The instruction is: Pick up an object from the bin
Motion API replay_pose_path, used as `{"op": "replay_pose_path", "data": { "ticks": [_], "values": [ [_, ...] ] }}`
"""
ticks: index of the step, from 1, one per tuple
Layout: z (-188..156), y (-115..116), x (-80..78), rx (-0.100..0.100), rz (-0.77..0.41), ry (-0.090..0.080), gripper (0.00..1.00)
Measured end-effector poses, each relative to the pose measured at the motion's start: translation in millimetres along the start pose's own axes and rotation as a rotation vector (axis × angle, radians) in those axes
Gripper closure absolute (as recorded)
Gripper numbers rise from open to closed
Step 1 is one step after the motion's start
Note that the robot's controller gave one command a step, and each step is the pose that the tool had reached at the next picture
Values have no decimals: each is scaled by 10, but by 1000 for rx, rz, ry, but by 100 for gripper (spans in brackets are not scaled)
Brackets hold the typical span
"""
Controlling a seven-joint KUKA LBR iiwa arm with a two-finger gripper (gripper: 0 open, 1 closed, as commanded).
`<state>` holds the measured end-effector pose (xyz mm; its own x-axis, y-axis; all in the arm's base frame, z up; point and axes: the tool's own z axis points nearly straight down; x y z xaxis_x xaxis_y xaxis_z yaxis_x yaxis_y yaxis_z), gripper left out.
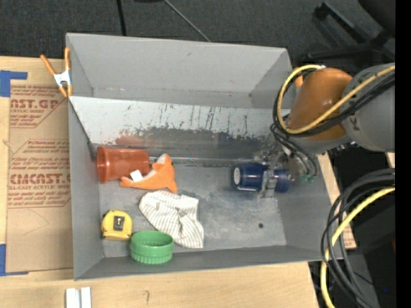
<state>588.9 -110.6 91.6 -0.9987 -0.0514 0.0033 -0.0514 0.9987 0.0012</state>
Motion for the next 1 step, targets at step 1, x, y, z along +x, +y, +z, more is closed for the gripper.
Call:
{"op": "replay_pose_path", "data": {
  "ticks": [1],
  "values": [
    [-135,-3,-17,2,0,-7,100]
  ]
}}
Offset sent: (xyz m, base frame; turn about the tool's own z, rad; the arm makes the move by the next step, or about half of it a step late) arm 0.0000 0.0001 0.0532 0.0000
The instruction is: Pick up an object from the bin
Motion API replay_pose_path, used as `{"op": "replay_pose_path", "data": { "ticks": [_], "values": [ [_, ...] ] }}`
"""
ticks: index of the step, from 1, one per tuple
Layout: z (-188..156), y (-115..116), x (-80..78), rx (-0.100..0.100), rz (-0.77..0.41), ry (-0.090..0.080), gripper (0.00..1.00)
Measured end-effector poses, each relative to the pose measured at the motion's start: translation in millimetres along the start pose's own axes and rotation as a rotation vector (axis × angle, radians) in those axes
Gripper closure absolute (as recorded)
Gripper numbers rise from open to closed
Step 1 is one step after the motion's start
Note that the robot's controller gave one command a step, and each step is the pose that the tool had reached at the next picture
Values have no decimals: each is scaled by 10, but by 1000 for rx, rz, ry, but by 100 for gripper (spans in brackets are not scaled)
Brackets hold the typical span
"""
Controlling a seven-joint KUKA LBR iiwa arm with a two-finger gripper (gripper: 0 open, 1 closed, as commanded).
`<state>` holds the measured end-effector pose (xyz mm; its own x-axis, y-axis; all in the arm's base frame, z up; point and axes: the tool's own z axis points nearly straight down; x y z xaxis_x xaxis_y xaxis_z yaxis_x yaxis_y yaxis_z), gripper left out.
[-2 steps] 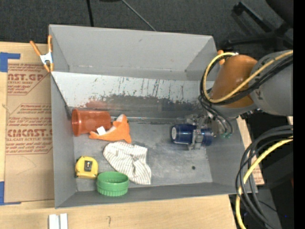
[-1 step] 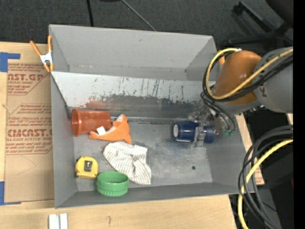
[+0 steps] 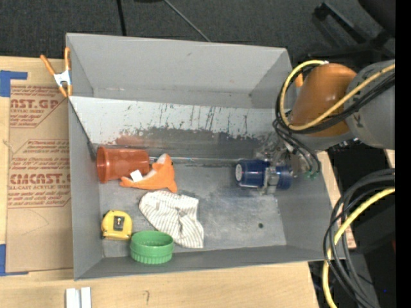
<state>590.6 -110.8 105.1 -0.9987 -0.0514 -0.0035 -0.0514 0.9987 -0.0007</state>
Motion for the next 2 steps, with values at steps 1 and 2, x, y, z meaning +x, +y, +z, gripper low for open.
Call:
{"op": "replay_pose_path", "data": {
  "ticks": [1,2],
  "values": [
    [-108,3,6,0,0,2,100],
    [-211,4,1,0,0,1,100]
  ]
}}
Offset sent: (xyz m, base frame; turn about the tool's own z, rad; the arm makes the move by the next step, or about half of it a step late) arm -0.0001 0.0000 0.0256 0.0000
